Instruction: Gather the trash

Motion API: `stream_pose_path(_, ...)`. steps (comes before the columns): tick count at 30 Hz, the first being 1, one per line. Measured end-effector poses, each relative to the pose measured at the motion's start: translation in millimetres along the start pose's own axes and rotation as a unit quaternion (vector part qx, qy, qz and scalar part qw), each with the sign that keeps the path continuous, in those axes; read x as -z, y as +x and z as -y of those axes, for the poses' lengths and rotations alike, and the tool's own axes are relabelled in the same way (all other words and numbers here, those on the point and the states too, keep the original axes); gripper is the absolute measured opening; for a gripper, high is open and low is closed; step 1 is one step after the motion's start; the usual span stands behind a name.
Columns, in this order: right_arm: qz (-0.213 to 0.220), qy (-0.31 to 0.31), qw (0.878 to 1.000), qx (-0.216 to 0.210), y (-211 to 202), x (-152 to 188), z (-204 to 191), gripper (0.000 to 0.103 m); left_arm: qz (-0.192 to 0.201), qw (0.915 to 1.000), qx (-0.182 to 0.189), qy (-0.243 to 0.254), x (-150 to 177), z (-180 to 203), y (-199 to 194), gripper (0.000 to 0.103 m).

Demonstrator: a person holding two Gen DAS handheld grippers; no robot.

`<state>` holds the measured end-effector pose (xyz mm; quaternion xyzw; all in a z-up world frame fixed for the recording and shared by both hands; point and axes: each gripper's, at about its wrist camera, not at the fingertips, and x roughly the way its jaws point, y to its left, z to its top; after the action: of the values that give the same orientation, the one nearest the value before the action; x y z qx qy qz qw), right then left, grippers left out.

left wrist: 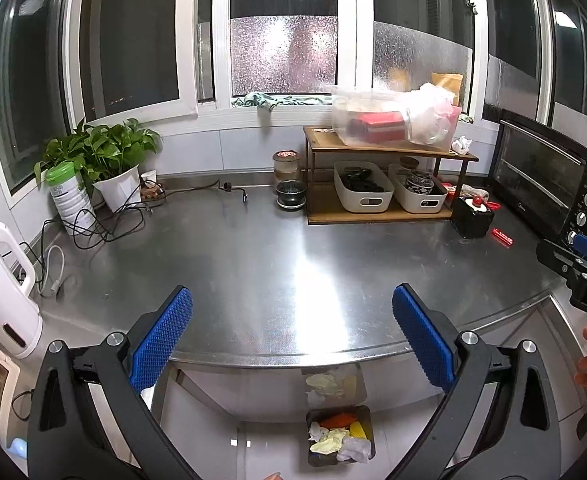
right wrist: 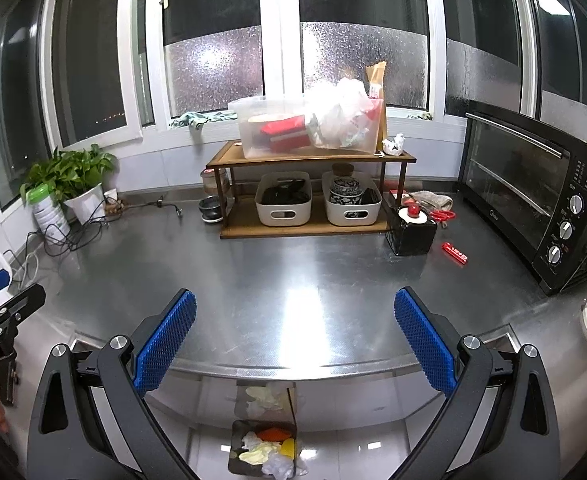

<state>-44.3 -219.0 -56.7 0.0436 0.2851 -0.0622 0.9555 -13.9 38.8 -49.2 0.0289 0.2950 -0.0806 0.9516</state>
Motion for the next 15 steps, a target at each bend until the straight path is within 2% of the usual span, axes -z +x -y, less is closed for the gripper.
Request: stream_pose_path(15,-0.004,0.005,1.0,-0.005,2.3,0.5,-0.9,0.1,0.001,1.0,0.002,-0.003,0.9,-0.6,0.0,0.095)
